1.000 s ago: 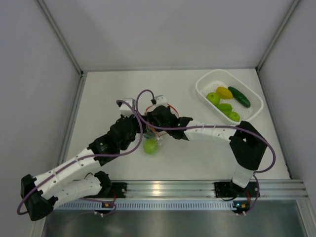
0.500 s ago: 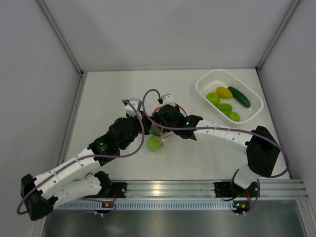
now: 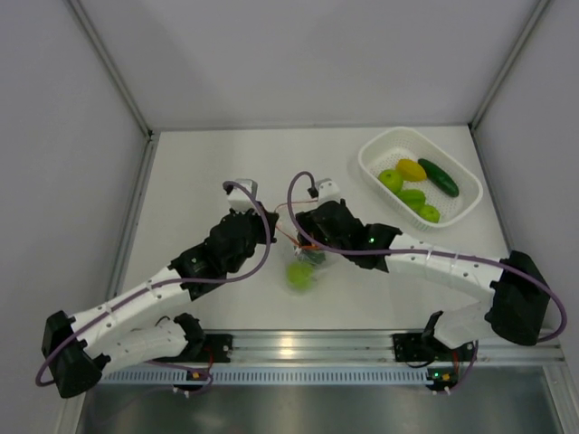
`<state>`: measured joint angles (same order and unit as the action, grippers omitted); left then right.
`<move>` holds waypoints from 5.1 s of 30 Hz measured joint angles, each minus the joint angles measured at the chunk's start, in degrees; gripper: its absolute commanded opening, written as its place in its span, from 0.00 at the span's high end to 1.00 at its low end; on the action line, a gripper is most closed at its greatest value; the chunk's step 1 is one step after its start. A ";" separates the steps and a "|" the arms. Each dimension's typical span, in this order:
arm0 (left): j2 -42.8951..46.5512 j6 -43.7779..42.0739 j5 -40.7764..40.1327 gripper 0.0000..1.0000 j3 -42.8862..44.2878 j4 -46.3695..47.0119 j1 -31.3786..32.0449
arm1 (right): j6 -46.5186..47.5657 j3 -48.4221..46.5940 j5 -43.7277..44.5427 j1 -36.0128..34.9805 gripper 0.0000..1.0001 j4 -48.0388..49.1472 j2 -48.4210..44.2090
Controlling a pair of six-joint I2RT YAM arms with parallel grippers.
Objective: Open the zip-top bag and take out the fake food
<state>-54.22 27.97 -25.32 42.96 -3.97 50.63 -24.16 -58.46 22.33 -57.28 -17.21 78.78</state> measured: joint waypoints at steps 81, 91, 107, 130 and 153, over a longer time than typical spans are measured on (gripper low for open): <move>-2.21 1.36 -0.76 1.00 11.06 -16.15 -1.22 | 1.99 -13.16 6.21 55.56 0.01 -6.29 17.94; -2.32 3.21 1.70 1.00 11.04 -12.90 -1.22 | -3.06 -3.06 -20.44 54.86 0.21 2.49 4.70; -0.81 6.71 -3.78 1.00 5.90 -5.46 -1.25 | -12.44 1.09 -27.58 22.93 0.51 9.73 -11.69; -0.46 8.17 -7.74 1.00 0.26 -2.84 -1.84 | -11.67 -12.61 -10.84 6.19 0.65 8.09 10.99; 3.48 8.59 -8.74 1.00 -0.76 -3.52 -1.97 | -20.90 -11.08 7.89 -3.19 0.67 23.89 27.63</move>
<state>-50.74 36.56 -34.06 42.19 -7.49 48.66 -45.06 -69.54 30.22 -60.47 6.68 106.41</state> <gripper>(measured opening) 0.015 0.330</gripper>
